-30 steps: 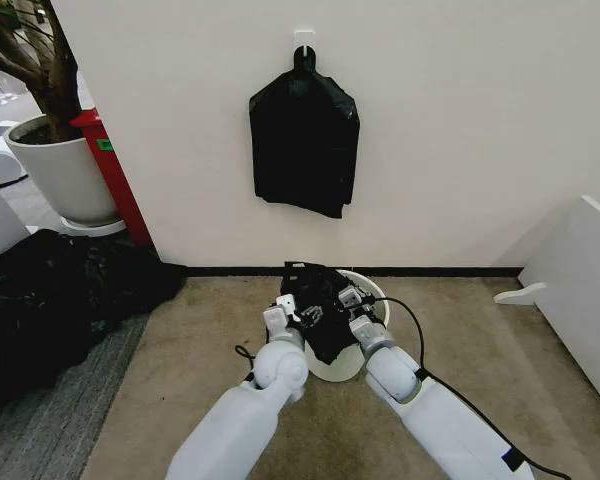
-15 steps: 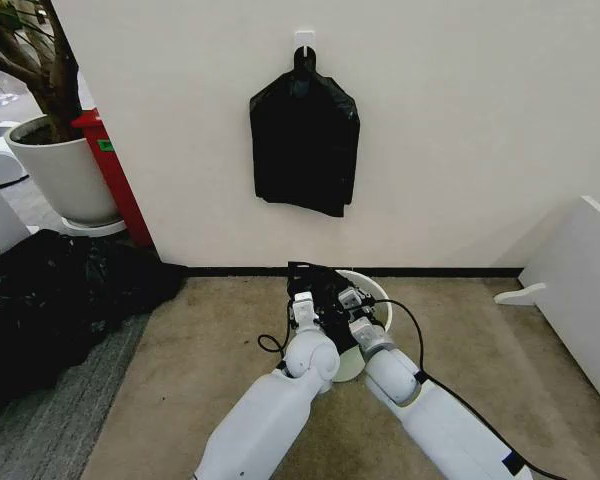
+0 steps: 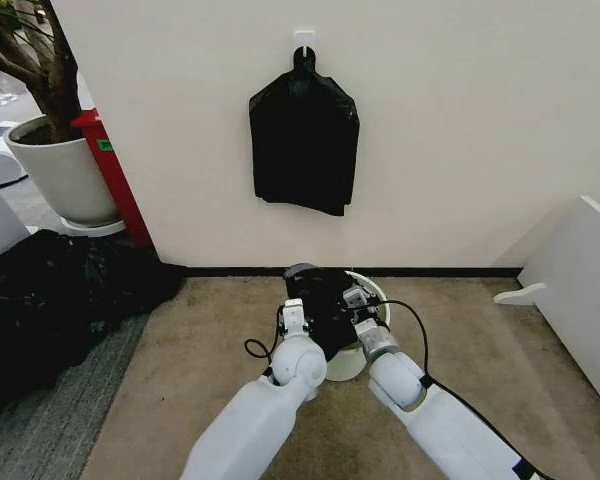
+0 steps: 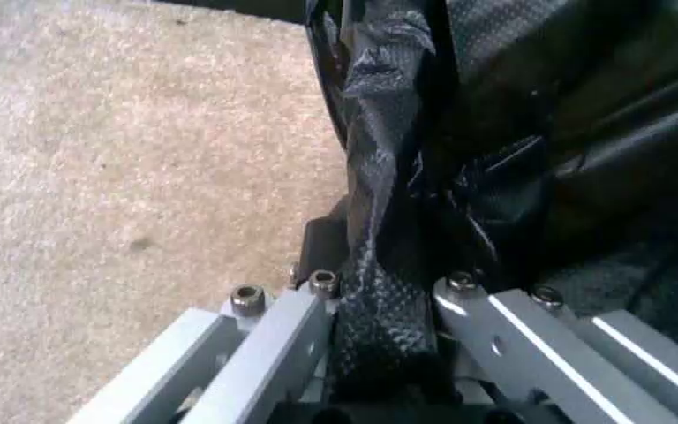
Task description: Place the garbage bag over the trash bin.
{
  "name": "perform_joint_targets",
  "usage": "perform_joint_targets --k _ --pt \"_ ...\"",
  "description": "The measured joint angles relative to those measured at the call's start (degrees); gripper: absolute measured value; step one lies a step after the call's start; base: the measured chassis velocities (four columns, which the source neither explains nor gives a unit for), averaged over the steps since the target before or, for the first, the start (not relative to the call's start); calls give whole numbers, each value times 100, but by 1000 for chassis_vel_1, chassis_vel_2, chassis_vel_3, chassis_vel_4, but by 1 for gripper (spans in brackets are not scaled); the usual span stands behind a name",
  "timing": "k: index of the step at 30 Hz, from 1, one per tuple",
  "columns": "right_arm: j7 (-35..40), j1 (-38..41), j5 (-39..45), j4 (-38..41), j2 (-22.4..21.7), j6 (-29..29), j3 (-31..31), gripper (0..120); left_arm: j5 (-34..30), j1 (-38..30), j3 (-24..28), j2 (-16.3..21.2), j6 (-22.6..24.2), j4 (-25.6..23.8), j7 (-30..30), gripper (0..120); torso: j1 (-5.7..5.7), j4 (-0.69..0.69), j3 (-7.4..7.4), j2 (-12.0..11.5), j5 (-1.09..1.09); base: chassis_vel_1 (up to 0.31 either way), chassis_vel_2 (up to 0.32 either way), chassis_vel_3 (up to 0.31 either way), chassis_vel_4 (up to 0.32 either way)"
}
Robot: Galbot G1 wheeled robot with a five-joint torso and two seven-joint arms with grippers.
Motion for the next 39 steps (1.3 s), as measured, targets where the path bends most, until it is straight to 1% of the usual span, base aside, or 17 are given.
perform_joint_targets --k 5,7,11,12,15,16,22,23,26,27,28,29,30,31,33,35,39 --pt "86 -112 156 212 -75 -54 -87 0 -65 192 -286 346 -193 -395 350 5 0 3 1 0 2 0 0 0 0" --pt "206 -236 692 515 -158 -151 -176 8 -73 298 -434 533 -288 -679 595 4 0 3 1 -1 2 0 0 0 0" --pt "252 -330 1021 759 -199 -176 -231 16 -69 362 -524 648 -345 -854 723 4 0 2 0 0 1 0 0 0 0" --pt "248 -410 1118 929 -221 -144 -255 24 -30 435 -593 772 -435 -1017 905 3 0 2 0 0 1 0 0 0 0" --pt "113 -510 1072 1125 -276 106 -258 36 399 573 -645 1002 -858 -1149 1389 3 0 1 0 0 0 0 0 0 0" --pt "113 -510 1072 1125 -276 106 -258 36 399 573 -645 1002 -858 -1149 1389 3 0 1 0 0 0 0 0 0 0" --pt "-453 -499 1027 1209 -419 803 -177 61 1528 956 -854 1377 -1762 -1169 2396 3 0 2 0 0 0 0 0 0 0" --pt "-453 -499 1027 1209 -419 803 -177 61 1528 956 -854 1377 -1762 -1169 2396 3 0 2 0 0 0 0 0 0 0" --pt "-885 -439 1098 1120 -502 1184 -137 74 1905 1061 -995 1517 -2137 -1127 2745 3 0 2 0 0 1 0 0 0 0" --pt "-910 -435 1109 1116 -508 1197 -136 74 1925 1067 -1002 1526 -2160 -1123 2765 3 0 2 0 0 1 0 0 0 0" --pt "-1074 -405 1240 1088 -550 1254 -136 83 2113 1119 -1051 1588 -2334 -1086 2877 3 0 2 0 0 0 0 0 0 0" --pt "-1074 -405 1240 1088 -550 1254 -136 83 2113 1119 -1051 1588 -2334 -1086 2877 3 0 2 0 0 0 0 0 0 0" --pt "-1193 -381 1385 1064 -567 1287 -136 88 2252 1171 -1085 1610 -2435 -1058 2929 3 0 2 0 0 0 0 0 0 0" --pt "-1455 -313 1620 957 -579 1385 -133 78 2463 1299 -1135 1627 -2596 -1019 3000 3 0 3 0 0 0 0 0 0 0" --pt "-1615 -271 1662 863 -582 1444 -120 69 2506 1337 -1143 1622 -2647 -1018 3025 3 0 2 0 0 1 0 0 0 0" --pt "-1679 -258 1688 833 -583 1468 -117 67 2516 1342 -1144 1621 -2658 -1018 3031 3 0 2 0 0 0 0 0 0 0" --pt "-1941 -184 2075 756 -582 1455 -107 48 2731 1364 -1163 1650 -2828 -968 3148 3 0 2 0 0 1 0 0 0 0"
